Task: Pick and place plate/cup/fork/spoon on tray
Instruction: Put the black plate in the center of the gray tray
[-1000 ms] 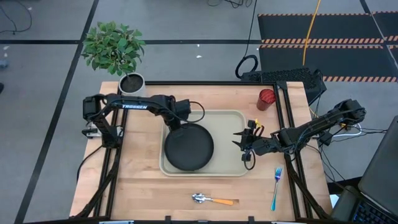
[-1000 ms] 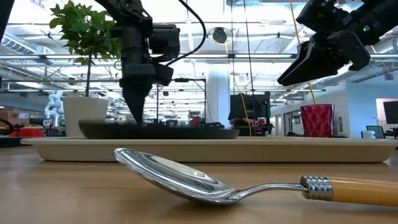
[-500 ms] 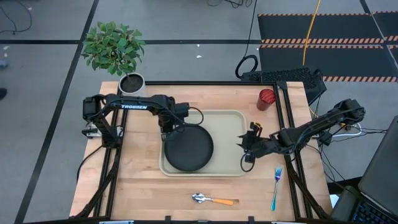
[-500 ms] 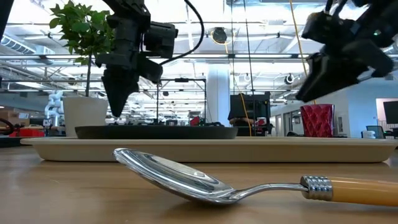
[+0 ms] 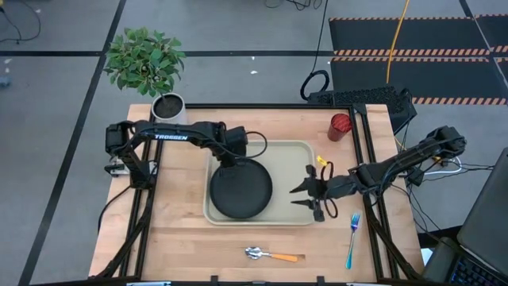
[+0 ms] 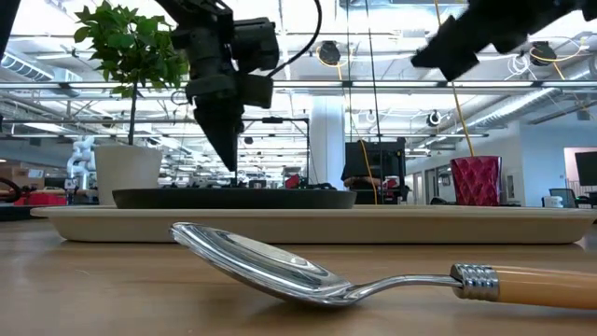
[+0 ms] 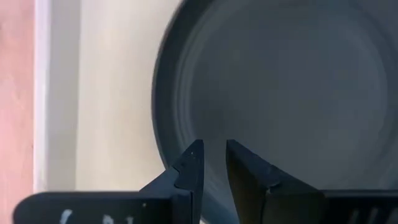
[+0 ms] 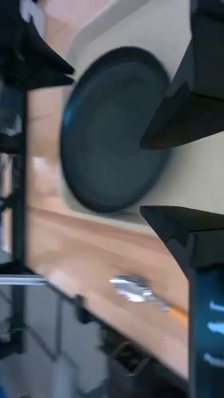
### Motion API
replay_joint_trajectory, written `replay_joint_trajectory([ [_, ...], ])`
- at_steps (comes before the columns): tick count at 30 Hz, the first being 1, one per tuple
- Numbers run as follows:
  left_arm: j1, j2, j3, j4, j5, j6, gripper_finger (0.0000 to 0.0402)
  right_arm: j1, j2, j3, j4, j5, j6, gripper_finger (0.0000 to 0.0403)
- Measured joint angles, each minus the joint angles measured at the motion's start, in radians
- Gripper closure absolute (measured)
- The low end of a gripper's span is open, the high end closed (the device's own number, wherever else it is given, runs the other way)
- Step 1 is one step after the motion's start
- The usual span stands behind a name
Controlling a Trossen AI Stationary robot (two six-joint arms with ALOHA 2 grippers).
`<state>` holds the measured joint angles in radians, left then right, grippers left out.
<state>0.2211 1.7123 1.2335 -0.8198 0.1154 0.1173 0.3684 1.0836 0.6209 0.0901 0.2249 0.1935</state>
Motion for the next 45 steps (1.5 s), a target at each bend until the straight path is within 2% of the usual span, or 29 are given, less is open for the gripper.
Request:
replay_joint_trajectory([
  [5, -0.019, -0.017, 0.001, 0.02, -0.001, 0.006, 0.0332, -0.028, 0.0, -0.001, 0.14, 0.013, -0.062, 0.0254],
  [10, -0.069, -0.054, 0.001, 0.269, 0.0, 0.086, 0.0332, -0.054, 0.0, -0.054, 0.501, 0.01, -0.225, 0.0254],
  [12, -0.083, -0.073, -0.003, 0.309, 0.0, 0.122, 0.0332, -0.059, 0.0, -0.062, 0.602, 0.01, -0.264, 0.0254],
  [15, -0.095, -0.133, -0.003, 0.417, 0.013, 0.172, 0.0332, -0.062, -0.006, -0.067, 0.63, -0.009, -0.271, 0.0254],
  [17, -0.099, -0.177, -0.002, 0.501, 0.079, 0.191, 0.0332, -0.062, -0.004, -0.067, 0.638, -0.015, -0.291, 0.0254],
  [20, -0.106, -0.251, -0.016, 0.584, 0.165, 0.194, 0.0332, -0.066, -0.004, -0.067, 0.633, 0.031, -0.29, 0.0254],
  [22, -0.113, -0.288, -0.039, 0.662, 0.185, 0.176, 0.0332, -0.067, -0.006, -0.067, 0.612, 0.076, -0.285, 0.0254],
  [24, -0.115, -0.34, -0.098, 0.649, 0.191, 0.159, 0.0332, -0.067, -0.007, -0.066, 0.572, 0.129, -0.262, 0.0254],
  [27, -0.122, -0.405, -0.208, 0.699, 0.185, 0.099, 0.0332, -0.067, -0.019, -0.066, 0.413, 0.258, -0.222, 0.0254],
  [28, -0.122, -0.431, -0.256, 0.697, 0.175, 0.074, 0.0332, -0.071, -0.027, -0.063, 0.337, 0.284, -0.203, 0.0254],
  [30, -0.133, -0.48, -0.357, 0.791, 0.144, 0.029, 0.0332, -0.085, -0.038, -0.046, 0.198, 0.32, -0.135, 0.0254],
  [32, -0.144, -0.543, -0.481, 0.89, 0.121, -0.006, 0.0332, -0.112, -0.02, -0.022, 0.153, 0.319, -0.059, 0.0254],
  [35, -0.167, -0.61, -0.645, 1.154, 0.084, -0.027, 0.0332, -0.14, 0.036, -0.013, 0.129, 0.268, 0.008, 0.0254],
  [38, -0.18, -0.649, -0.758, 1.361, 0.02, -0.041, 0.0332, -0.172, 0.12, 0.024, 0.131, 0.233, 0.034, 0.0254],
  [41, -0.18, -0.672, -0.818, 1.434, -0.02, -0.072, 0.0332, -0.202, 0.235, 0.096, 0.134, 0.184, 0.049, 0.0255],
  [45, -0.195, -0.674, -0.832, 1.409, -0.027, -0.099, 0.0332, -0.23, 0.392, 0.259, 0.033, 0.141, 0.016, 0.0255],
])
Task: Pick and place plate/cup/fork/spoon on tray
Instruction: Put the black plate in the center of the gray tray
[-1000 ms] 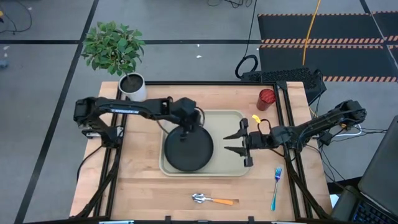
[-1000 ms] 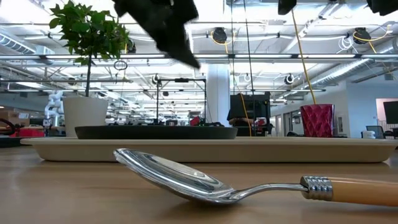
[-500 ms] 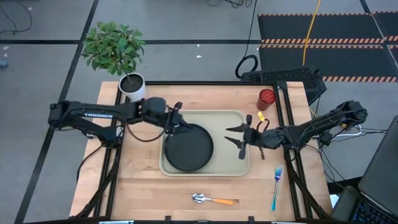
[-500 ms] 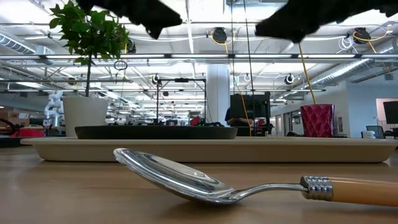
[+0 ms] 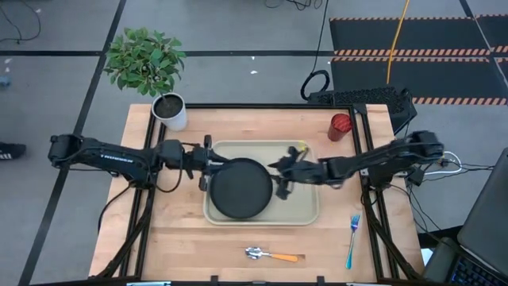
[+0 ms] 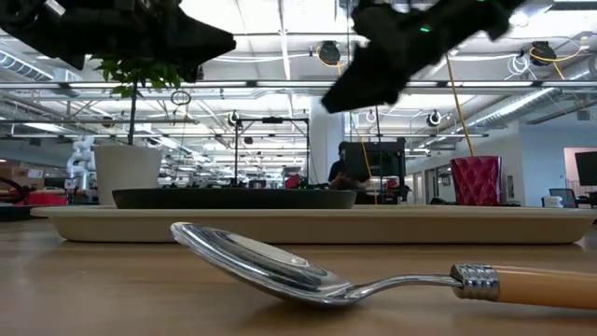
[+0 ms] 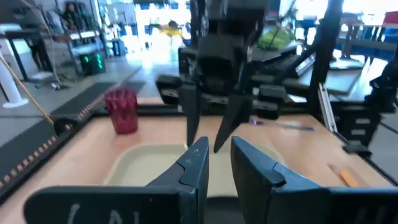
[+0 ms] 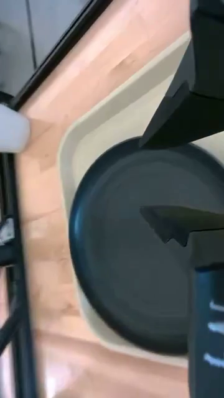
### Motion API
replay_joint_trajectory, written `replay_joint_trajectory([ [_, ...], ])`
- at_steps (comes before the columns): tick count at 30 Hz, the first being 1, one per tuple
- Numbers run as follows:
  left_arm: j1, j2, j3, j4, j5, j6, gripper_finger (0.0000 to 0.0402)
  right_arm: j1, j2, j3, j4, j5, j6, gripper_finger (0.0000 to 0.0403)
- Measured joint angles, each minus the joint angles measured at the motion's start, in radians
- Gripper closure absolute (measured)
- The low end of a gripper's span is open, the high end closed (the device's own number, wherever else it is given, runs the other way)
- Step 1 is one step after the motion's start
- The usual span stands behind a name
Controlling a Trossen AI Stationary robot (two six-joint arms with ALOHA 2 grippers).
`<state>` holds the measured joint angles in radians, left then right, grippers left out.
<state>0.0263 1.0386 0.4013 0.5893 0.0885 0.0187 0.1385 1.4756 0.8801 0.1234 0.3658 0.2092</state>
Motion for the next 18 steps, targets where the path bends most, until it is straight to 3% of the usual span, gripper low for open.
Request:
replay_joint_trajectory([
  [9, -0.118, 0.01, -0.001, -0.06, -0.076, 0.013, 0.0332, -0.015, 0.264, 0.415, -0.512, -0.006, -0.042, 0.0255],
  [15, -0.216, 0.01, -0.001, -0.114, -0.259, 0.014, 0.0332, -0.012, 0.318, 0.435, -0.596, -0.106, 0.056, 0.0255],
  [18, -0.263, 0.01, -0.001, -0.16, -0.36, 0.004, 0.0332, -0.007, 0.329, 0.434, -0.639, -0.107, 0.1, 0.0255],
])
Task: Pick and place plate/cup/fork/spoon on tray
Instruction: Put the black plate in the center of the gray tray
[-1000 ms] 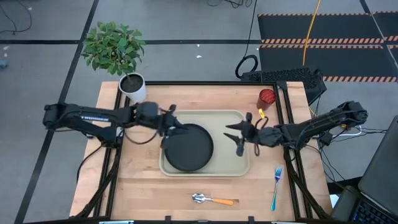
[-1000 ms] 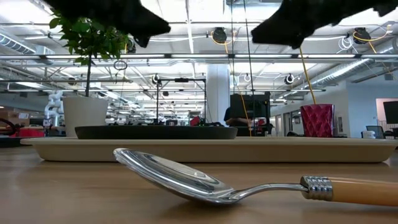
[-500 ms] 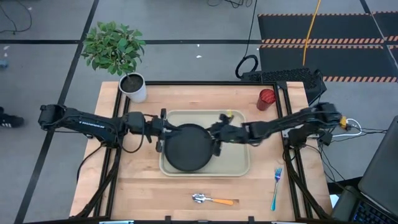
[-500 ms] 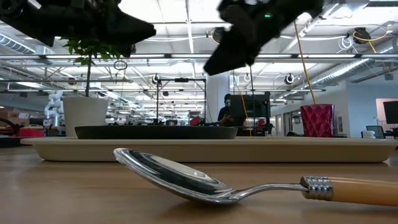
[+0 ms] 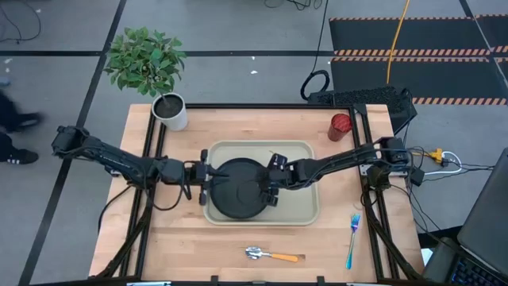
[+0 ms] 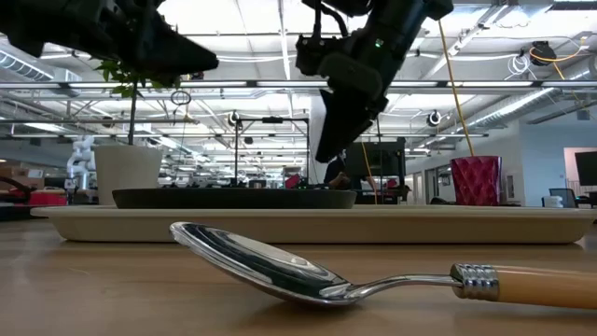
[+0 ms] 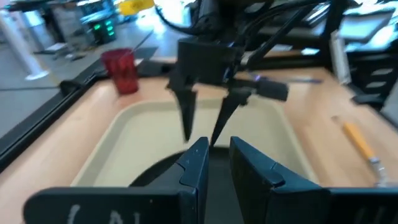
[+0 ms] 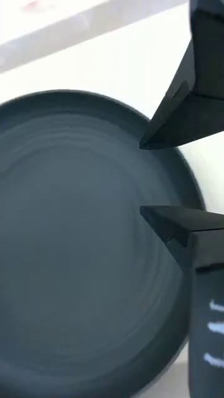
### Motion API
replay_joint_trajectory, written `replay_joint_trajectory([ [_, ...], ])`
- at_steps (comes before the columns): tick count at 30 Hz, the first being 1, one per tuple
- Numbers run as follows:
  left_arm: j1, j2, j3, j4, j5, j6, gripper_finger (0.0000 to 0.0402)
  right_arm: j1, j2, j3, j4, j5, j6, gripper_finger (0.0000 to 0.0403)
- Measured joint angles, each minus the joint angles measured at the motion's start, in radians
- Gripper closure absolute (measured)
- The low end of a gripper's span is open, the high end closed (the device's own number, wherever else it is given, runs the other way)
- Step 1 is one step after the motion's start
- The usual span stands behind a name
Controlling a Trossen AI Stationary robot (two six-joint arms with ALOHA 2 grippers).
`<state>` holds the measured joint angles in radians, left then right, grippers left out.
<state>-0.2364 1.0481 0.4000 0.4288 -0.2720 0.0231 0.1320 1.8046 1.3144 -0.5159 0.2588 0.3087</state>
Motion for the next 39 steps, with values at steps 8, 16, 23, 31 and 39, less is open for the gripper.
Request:
replay_joint_trajectory([
  [8, -0.077, 0.0, 0.0, -0.008, -0.122, 0.005, 0.0332, 0.003, 0.025, 0.001, 0.025, 0.006, 0.031, 0.0254],
  [16, -0.081, 0.0, 0.001, -0.009, -0.131, 0.001, 0.0332, 0.002, 0.049, -0.044, 0.041, 0.001, 0.035, 0.0254],
  [23, -0.081, 0.0, 0.001, -0.014, -0.131, -0.001, 0.0332, 0.003, 0.046, -0.122, 0.068, 0.002, 0.086, 0.0254],
  [31, -0.081, 0.0, 0.001, -0.016, -0.131, -0.003, 0.0332, 0.002, 0.028, -0.134, 0.047, 0.007, 0.071, 0.0254],
  [39, -0.081, 0.001, 0.002, -0.024, -0.131, -0.006, 0.0332, 0.002, -0.04, -0.135, -0.003, 0.059, 0.076, 0.0254],
])
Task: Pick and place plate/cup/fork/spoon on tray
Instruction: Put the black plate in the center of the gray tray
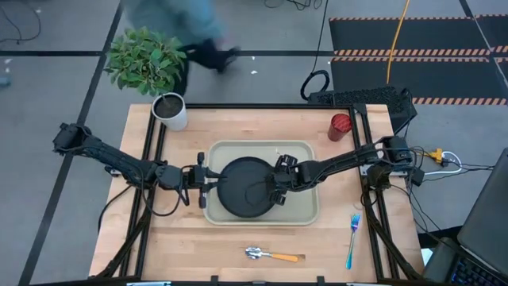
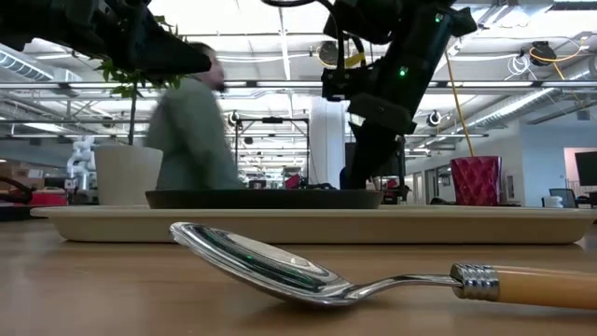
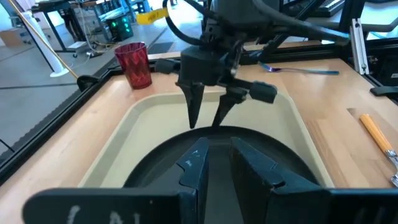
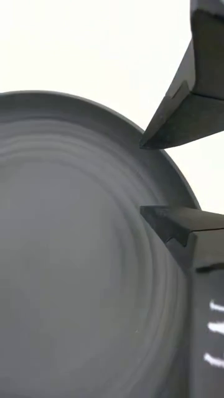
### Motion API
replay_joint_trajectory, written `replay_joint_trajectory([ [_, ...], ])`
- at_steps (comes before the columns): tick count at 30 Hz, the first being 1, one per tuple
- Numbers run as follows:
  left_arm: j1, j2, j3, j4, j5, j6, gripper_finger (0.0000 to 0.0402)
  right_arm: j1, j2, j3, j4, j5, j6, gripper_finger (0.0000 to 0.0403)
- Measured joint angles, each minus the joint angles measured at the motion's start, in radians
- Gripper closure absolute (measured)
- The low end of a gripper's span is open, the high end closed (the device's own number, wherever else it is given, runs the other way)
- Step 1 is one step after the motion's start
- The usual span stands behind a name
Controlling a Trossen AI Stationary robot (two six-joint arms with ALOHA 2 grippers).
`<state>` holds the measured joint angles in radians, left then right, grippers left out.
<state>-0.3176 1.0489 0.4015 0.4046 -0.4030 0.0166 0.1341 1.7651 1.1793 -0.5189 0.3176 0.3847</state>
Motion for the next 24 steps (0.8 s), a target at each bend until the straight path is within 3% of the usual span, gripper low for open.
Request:
replay_joint_trajectory([
  [12, 0.0, 0.0, 0.0, -0.012, 0.0, -0.005, 0.0332, 0.005, -0.021, -0.005, 0.074, 0.022, -0.003, 0.0254],
  [24, 0.0, 0.0, 0.0, -0.028, 0.0, -0.008, 0.0332, 0.005, -0.02, -0.104, 0.081, 0.03, 0.059, 0.0254],
])
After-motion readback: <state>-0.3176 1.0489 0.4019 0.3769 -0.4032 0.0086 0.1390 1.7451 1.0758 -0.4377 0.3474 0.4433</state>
